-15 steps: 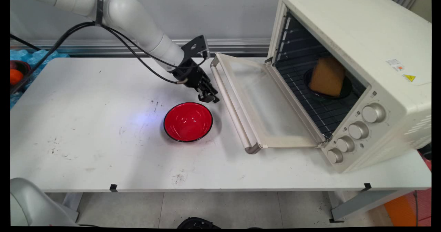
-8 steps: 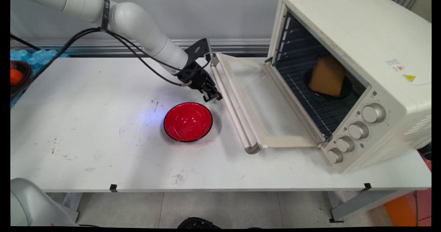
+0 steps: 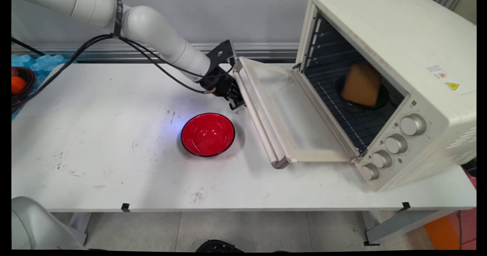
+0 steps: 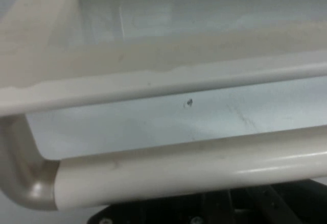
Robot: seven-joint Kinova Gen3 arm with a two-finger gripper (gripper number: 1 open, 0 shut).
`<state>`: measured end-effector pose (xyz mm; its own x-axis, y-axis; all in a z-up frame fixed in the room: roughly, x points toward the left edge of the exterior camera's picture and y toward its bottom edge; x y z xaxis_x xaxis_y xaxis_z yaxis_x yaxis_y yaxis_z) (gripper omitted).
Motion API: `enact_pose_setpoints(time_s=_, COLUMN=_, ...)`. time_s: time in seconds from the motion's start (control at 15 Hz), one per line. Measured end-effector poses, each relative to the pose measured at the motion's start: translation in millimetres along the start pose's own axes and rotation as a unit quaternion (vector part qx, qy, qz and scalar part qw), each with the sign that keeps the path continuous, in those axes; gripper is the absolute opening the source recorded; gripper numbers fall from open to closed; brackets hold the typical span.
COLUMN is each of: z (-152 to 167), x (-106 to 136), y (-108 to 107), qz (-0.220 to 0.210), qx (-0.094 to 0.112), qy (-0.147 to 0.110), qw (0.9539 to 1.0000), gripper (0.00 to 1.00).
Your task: Close the oven
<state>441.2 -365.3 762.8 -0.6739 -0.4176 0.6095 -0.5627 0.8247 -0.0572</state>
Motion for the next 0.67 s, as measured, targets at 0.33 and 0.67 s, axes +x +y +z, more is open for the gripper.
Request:
enact_pose_setpoints(time_s=0.33, z=-4, x=5, y=1, qz=0.001, qx=0.003, qy=0.019, qw=0.9998, gripper=0.00)
enact_pose_setpoints(time_s=0.67, z=-13, x=20, y=1, qz=-0.006, qx=0.006, qy=0.046, qw=0.9989, gripper=0.00)
